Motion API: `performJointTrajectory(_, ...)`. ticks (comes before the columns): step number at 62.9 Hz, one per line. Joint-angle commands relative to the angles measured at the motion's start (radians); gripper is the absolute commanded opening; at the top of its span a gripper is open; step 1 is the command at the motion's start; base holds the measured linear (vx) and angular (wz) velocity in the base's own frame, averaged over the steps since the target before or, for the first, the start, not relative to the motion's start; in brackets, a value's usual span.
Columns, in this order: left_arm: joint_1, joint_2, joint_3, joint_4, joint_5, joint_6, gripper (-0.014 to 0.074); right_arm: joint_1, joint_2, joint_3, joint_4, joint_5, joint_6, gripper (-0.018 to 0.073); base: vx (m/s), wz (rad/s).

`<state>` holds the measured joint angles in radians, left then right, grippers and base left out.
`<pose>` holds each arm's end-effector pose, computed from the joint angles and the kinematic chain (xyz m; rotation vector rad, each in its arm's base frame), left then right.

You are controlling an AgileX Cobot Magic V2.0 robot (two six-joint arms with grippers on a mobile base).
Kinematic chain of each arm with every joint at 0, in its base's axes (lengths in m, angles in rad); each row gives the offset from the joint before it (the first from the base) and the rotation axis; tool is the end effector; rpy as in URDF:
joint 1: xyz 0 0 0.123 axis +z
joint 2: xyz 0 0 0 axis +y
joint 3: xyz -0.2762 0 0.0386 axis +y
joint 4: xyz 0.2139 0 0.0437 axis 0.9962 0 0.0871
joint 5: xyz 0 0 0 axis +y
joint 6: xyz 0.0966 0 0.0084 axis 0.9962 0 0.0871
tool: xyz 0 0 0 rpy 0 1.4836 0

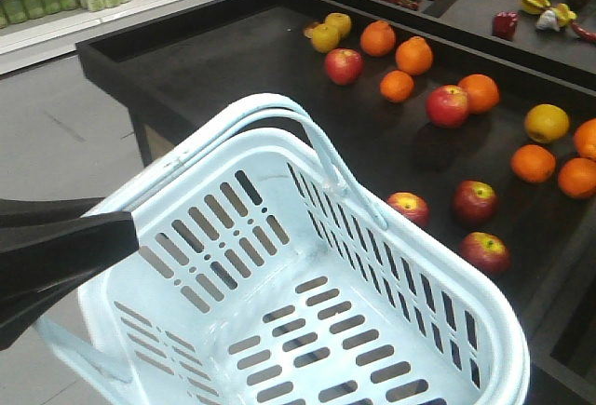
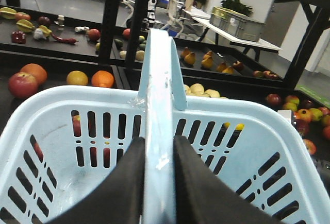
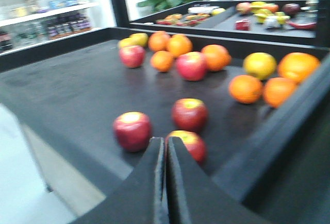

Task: Pick three apples into basket with both arms
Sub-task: 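Hold the basket in the left gripper while turning the base away, then drive the base with the held basket toward the apple table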

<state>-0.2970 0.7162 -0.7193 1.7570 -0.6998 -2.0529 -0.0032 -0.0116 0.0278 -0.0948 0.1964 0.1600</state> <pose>0.0831 -0.0896 0.3730 0.5881 1.6063 -0.9619 0.0341 -0.0019 0.1865 0.0733 1.6938 0.0321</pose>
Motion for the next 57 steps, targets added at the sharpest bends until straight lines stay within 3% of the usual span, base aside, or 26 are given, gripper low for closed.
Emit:
performJointTrajectory(1, -0.004, -0.003, -0.030, 0.020, 0.036, -0.003, -0.0006, 0.001, -0.012, 0.012, -0.009, -0.075, -0.006, -0.0005, -0.13, 0.50)
performJointTrajectory(57, -0.004, -0.003, -0.030, 0.020, 0.036, -0.003, -0.0006, 0.001, -0.012, 0.012, -0.009, -0.076, -0.006, -0.0005, -0.09, 0.48)
